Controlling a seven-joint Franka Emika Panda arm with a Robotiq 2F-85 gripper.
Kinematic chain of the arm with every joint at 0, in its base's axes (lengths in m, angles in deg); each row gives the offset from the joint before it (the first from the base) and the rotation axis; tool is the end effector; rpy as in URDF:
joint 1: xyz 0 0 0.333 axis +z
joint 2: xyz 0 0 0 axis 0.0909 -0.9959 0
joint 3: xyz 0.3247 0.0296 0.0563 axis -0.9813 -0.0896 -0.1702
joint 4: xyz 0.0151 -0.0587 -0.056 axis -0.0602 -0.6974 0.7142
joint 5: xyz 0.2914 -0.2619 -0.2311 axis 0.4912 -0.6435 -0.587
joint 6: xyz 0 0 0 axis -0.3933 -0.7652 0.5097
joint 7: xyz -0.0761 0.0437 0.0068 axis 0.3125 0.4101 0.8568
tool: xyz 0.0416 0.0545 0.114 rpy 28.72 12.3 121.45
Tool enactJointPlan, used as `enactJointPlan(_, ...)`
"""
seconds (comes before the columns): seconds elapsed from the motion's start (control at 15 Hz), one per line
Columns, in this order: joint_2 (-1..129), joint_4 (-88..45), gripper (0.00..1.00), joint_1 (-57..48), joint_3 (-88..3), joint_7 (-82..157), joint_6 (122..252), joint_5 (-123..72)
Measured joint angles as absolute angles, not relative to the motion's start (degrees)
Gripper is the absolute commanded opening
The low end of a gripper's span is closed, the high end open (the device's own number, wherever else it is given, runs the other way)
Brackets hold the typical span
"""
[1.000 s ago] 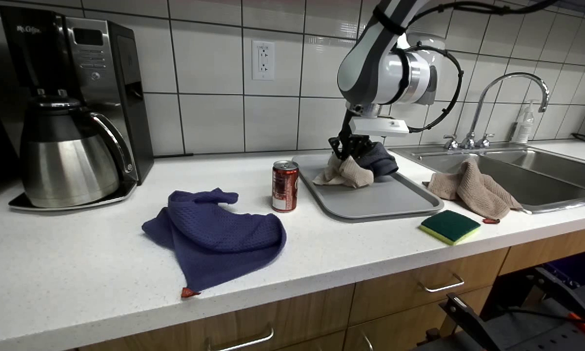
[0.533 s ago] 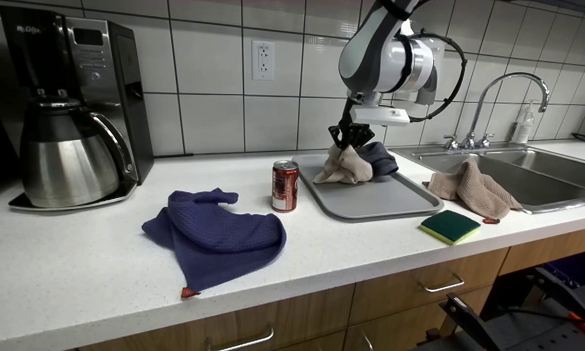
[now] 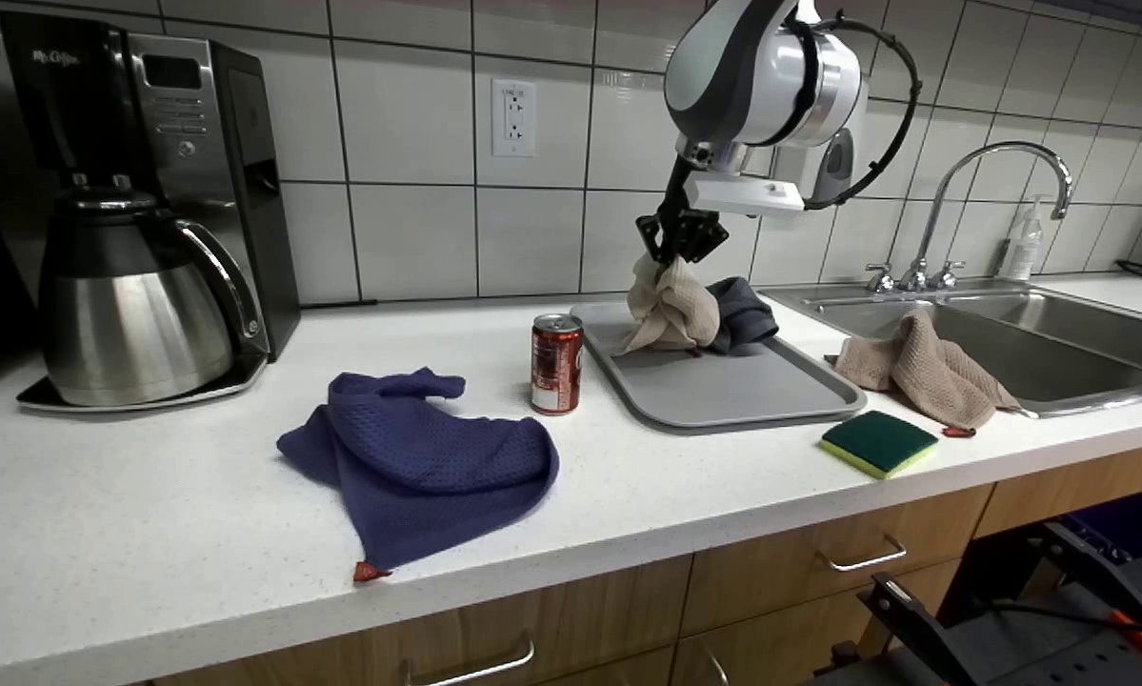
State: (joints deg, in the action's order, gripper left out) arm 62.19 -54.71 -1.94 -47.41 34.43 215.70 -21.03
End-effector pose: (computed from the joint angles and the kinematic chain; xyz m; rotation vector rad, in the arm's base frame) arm 0.6377 0.0457 0.2145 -3.0599 -0.0297 -0.5304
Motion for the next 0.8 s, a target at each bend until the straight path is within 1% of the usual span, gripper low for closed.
enactJointPlan(0.8,69.33,-59.06,0.02,-1.46,-51.20,32.77,216.33,-20.98)
